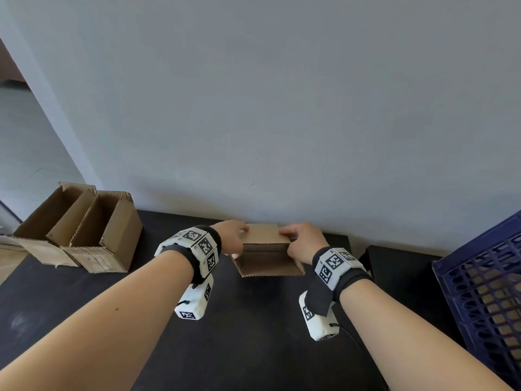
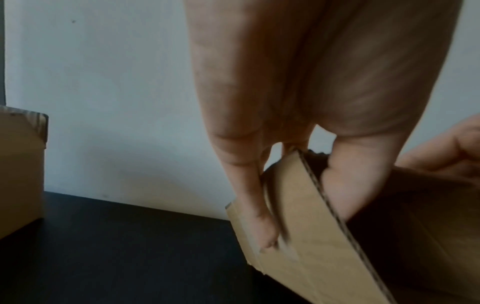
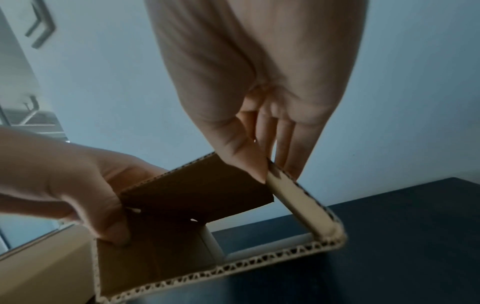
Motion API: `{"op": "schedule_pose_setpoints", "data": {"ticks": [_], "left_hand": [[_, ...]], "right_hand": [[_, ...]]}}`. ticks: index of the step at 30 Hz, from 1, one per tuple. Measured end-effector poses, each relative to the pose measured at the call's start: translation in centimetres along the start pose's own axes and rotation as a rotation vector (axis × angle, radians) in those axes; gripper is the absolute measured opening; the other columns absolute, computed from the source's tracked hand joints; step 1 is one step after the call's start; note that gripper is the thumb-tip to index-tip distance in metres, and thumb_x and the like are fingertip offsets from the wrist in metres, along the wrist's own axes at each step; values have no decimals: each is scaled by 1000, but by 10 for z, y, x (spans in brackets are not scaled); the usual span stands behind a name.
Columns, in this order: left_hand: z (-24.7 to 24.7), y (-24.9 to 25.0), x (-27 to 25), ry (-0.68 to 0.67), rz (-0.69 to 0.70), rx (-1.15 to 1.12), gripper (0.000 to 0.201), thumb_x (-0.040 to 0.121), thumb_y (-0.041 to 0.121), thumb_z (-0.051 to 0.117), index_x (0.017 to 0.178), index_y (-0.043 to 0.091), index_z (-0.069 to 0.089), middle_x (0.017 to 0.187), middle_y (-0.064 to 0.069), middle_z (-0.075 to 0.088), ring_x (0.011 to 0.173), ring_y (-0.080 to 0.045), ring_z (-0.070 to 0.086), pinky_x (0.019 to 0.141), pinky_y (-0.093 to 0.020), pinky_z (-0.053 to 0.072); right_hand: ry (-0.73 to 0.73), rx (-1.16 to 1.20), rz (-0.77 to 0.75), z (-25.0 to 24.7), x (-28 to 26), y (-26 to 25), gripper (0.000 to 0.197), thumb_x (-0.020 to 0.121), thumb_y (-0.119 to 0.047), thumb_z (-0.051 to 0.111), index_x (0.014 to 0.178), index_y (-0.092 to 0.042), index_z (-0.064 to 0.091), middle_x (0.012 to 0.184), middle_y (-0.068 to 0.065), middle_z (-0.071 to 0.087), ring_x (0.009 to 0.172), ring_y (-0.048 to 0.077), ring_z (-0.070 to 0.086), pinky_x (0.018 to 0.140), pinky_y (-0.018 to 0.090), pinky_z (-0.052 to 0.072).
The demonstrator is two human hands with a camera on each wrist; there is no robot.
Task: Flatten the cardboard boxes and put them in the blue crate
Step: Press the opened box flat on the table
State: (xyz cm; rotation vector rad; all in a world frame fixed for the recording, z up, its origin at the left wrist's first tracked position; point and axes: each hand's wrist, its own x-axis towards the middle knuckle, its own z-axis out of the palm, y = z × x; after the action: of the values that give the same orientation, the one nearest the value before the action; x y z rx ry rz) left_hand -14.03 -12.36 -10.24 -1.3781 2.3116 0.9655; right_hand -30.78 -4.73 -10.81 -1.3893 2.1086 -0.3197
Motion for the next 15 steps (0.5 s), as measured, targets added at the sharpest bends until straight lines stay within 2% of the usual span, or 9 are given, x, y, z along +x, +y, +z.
{"op": "schedule_pose_setpoints", "data": {"ticks": [3,4,5,6,8,11,15], "left_hand": [[1,-4,3,-74,-28,-17,73,80,0,58,145,22,33,116,-9,52,90,-25,59,81,-32,52],[-1,-5,3,-93,-37,-20,74,81,2,60,146,23,33,113,-8,51,89,-27,59,80,-32,52],[-2,-6,2,-116,-47,-1,75,81,6,64,146,26,31,118,-9,50,96,-28,59,82,-33,51],[-2,-7,2,-149,-57,39,78,81,15,69,147,29,29,129,-8,47,111,-28,55,90,-34,48],[-1,-11,3,-210,-68,97,86,77,35,74,148,35,25,148,-2,34,133,-25,37,106,-36,36],[7,-18,10,-206,-63,73,84,77,47,71,147,33,26,153,2,28,140,-22,27,114,-37,25],[22,-26,21,-173,-70,152,79,82,45,67,148,26,28,154,0,28,141,-22,27,115,-38,26]], "right_hand": [[-78,-47,7,6,1,3,59,79,5,54,131,-23,57,135,1,56,123,20,52,104,27,41],[-101,-57,6,7,2,3,61,79,5,56,132,-24,56,136,1,54,123,20,51,103,28,42],[-131,-66,8,7,3,3,63,78,5,58,133,-24,54,138,2,52,124,21,50,102,29,43],[-168,-77,14,8,4,3,66,76,6,61,134,-25,53,140,3,50,125,22,49,101,30,43],[-247,-101,36,11,7,4,69,73,4,68,134,-24,52,141,3,48,127,21,47,99,29,42],[-349,-135,68,20,10,6,71,72,1,73,136,-22,50,140,4,48,129,20,45,96,26,40],[-382,-107,91,36,15,8,59,79,-1,65,133,-24,53,137,5,48,126,20,47,93,25,40]]}}
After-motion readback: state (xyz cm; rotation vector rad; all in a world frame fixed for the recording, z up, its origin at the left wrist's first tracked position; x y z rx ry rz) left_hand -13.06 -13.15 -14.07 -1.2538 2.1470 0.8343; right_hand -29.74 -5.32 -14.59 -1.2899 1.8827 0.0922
